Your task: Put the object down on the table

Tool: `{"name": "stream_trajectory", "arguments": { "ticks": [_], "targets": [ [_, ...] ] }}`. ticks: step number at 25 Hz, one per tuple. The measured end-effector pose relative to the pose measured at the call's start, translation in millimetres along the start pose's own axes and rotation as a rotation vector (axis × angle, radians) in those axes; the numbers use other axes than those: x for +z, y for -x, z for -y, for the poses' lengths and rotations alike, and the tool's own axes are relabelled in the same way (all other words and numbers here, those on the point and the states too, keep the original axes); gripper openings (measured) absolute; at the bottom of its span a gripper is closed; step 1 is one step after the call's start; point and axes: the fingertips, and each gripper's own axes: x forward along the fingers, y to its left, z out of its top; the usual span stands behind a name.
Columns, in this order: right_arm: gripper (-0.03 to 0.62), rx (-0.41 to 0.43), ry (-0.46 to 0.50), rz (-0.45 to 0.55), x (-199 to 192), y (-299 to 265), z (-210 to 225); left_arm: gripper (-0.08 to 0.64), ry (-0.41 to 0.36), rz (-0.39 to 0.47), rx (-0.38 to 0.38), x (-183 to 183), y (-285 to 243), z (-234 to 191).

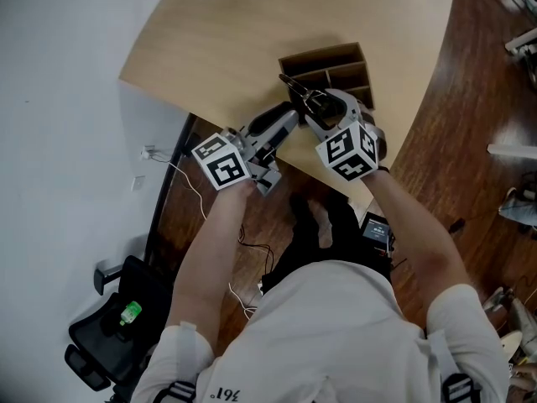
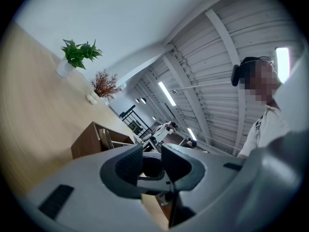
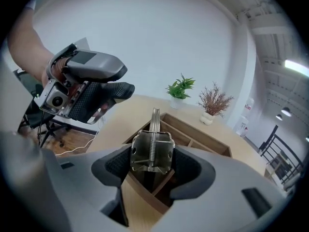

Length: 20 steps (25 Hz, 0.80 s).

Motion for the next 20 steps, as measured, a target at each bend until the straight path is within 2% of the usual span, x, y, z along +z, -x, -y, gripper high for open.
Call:
{"name": "stream_trajectory", "arguments": {
  "ticks": [8, 12, 15, 20],
  "targets": [
    [0.255, 0.040, 0.012, -0.016, -3, 4, -16, 0.095, 0.002, 0.010, -0.004, -4, 13, 12],
    [0.260, 0.030, 0.011, -0.014, 1, 10, -18, 0.095, -0.003, 0.012, 0.001, -3, 17, 17],
    [0.306, 0.019, -0.003, -0.018, 3, 14, -17, 0.095, -0.012, 0.013, 0.019, -3, 20, 19],
    [0.311, 0.001, -0.015, -0.016, 7, 26, -18, 0.095, -0.023, -0.003, 0.031, -7, 24, 24]
  ]
}}
